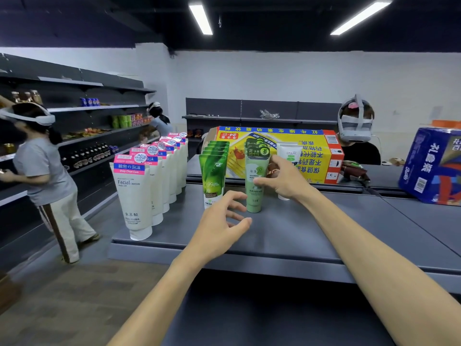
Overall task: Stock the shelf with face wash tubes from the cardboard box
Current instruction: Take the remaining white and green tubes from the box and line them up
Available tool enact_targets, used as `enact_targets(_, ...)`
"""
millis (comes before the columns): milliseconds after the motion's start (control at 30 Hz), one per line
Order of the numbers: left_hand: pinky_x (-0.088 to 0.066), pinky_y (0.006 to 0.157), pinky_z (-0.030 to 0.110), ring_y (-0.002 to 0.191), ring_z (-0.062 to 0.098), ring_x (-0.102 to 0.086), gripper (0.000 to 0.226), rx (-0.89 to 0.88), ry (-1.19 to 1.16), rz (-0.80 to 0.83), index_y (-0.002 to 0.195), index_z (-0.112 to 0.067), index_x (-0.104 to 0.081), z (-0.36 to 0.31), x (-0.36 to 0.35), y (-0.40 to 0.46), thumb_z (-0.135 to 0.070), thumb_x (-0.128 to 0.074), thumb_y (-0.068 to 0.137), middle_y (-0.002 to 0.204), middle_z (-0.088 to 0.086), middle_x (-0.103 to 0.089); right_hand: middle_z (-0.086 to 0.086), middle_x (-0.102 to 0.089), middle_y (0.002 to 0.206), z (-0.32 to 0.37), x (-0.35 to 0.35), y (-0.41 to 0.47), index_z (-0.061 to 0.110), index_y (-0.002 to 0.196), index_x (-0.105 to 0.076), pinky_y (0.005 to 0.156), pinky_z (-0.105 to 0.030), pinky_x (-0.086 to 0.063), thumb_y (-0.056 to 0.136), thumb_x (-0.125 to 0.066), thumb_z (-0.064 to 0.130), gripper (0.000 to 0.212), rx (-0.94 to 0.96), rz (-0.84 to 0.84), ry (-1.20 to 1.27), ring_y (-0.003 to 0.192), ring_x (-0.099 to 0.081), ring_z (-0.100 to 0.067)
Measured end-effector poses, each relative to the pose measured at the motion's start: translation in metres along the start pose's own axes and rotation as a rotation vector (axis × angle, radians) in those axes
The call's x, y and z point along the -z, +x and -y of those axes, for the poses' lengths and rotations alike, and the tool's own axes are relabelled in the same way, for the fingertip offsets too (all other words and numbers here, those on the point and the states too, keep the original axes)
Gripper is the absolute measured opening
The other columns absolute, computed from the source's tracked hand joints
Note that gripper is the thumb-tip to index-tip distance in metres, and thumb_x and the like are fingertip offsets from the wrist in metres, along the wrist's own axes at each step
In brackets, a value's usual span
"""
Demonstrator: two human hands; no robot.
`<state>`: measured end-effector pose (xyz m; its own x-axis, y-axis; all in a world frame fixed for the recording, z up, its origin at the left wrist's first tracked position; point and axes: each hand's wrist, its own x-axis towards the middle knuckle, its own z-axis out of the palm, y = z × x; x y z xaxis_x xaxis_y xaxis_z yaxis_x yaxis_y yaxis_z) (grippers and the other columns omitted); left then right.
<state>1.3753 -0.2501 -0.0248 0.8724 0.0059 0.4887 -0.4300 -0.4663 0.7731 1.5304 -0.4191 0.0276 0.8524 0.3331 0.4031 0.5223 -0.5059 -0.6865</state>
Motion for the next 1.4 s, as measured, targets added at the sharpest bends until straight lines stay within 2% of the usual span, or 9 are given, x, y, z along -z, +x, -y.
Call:
enact_targets(133, -0.055, 0.076, 0.016, 0.087, 0.002, -0.066, 0.038, 0.005, -0.005, 0.003, 0.121, -0.031, -0.056, 0.000, 0.000, 0.000, -0.018, -0.070, 0.087, 0.102, -0.009, -0.064, 0.003, -0.070, 0.111, -0.001, 0.000, 0.000, 0.022, 0.115, -0.059, 0.088, -0.040, -0.056, 0.075, -0.085, 0.029, 0.048, 0.013, -0.007, -0.006, 0.098, -0.068, -0.020)
enact_targets(267, -0.056, 0.076, 0.018, 0.087, 0.001, -0.066, 0.039, 0.006, -0.003, 0.001, 0.121, -0.030, -0.056, -0.001, -0.001, -0.001, -0.018, -0.070, 0.087, 0.102, -0.009, -0.065, 0.001, -0.070, 0.106, 0.002, 0.000, -0.003, 0.020, 0.114, -0.060, 0.080, -0.034, -0.056, 0.076, -0.085, 0.027, 0.045, 0.017, -0.018, -0.018, 0.091, -0.068, -0.018)
enact_targets(400, -0.055, 0.075, 0.016, 0.086, 0.000, -0.066, 0.039, 0.008, -0.002, 0.006, 0.122, -0.029, -0.056, -0.004, 0.001, -0.002, -0.018, -0.070, 0.087, 0.101, -0.009, -0.065, 0.002, -0.068, 0.107, 0.005, 0.000, -0.005, 0.019, 0.116, -0.057, 0.075, -0.027, -0.053, 0.076, -0.085, 0.029, 0.049, -0.010, -0.006, -0.018, 0.094, -0.066, -0.016)
enact_targets(500, -0.054, 0.074, 0.015, 0.085, -0.001, -0.066, 0.039, 0.002, 0.014, 0.012, 0.122, -0.029, -0.056, -0.007, 0.004, -0.003, -0.019, -0.070, 0.087, 0.101, -0.009, -0.066, 0.004, -0.066, 0.107, 0.008, 0.001, -0.010, 0.019, 0.117, -0.052, 0.081, -0.031, -0.055, 0.075, -0.085, 0.035, 0.056, -0.043, -0.003, -0.020, 0.096, -0.065, -0.014)
enact_targets(733, -0.054, 0.071, 0.014, 0.083, 0.000, -0.065, 0.038, -0.023, 0.027, 0.012, 0.120, -0.030, -0.057, -0.019, 0.009, -0.011, -0.019, -0.070, 0.086, 0.099, -0.010, -0.065, 0.000, -0.065, 0.102, 0.017, 0.009, -0.023, 0.019, 0.112, -0.051, 0.082, -0.043, -0.059, 0.069, -0.088, 0.041, 0.061, -0.101, -0.035, 0.010, 0.093, -0.067, -0.018)
enact_targets(833, -0.055, 0.072, 0.016, 0.083, 0.001, -0.066, 0.038, -0.033, 0.033, 0.014, 0.120, -0.028, -0.057, -0.023, 0.011, -0.016, -0.019, -0.070, 0.086, 0.100, -0.008, -0.065, 0.002, -0.063, 0.107, 0.023, 0.012, -0.035, 0.019, 0.112, -0.053, 0.085, -0.040, -0.057, 0.070, -0.087, 0.041, 0.058, -0.110, -0.077, -0.013, 0.097, -0.066, -0.017)
enact_targets(933, -0.056, 0.074, 0.019, 0.085, 0.001, -0.066, 0.038, -0.028, 0.026, 0.026, 0.121, -0.028, -0.057, -0.022, 0.011, -0.027, -0.019, -0.070, 0.086, 0.101, -0.008, -0.066, 0.000, -0.064, 0.108, 0.030, 0.012, -0.062, 0.018, 0.108, -0.054, 0.078, -0.031, -0.053, 0.074, -0.086, 0.035, 0.050, -0.118, -0.117, 0.008, 0.091, -0.066, -0.015)
enact_targets(1133, -0.054, 0.074, 0.019, 0.080, 0.003, -0.067, 0.034, 0.035, -0.026, 0.069, 0.112, -0.035, -0.057, 0.002, 0.000, -0.066, -0.017, -0.071, 0.086, 0.100, -0.007, -0.066, 0.004, -0.072, 0.092, 0.029, -0.014, -0.156, 0.021, 0.096, -0.063, 0.077, -0.028, -0.057, 0.079, -0.082, 0.023, 0.026, -0.087, -0.107, 0.129, 0.080, -0.071, -0.013)
enact_targets(1400, -0.053, 0.072, 0.017, 0.085, 0.007, -0.068, 0.027, 0.173, -0.073, 0.087, 0.113, -0.025, -0.063, 0.051, -0.024, -0.145, -0.015, -0.069, 0.088, 0.100, -0.006, -0.068, 0.005, -0.072, 0.089, -0.005, -0.074, -0.269, 0.023, 0.099, -0.064, 0.076, -0.023, -0.057, 0.083, -0.078, 0.025, 0.021, -0.220, -0.029, 0.212, 0.079, -0.070, -0.009)
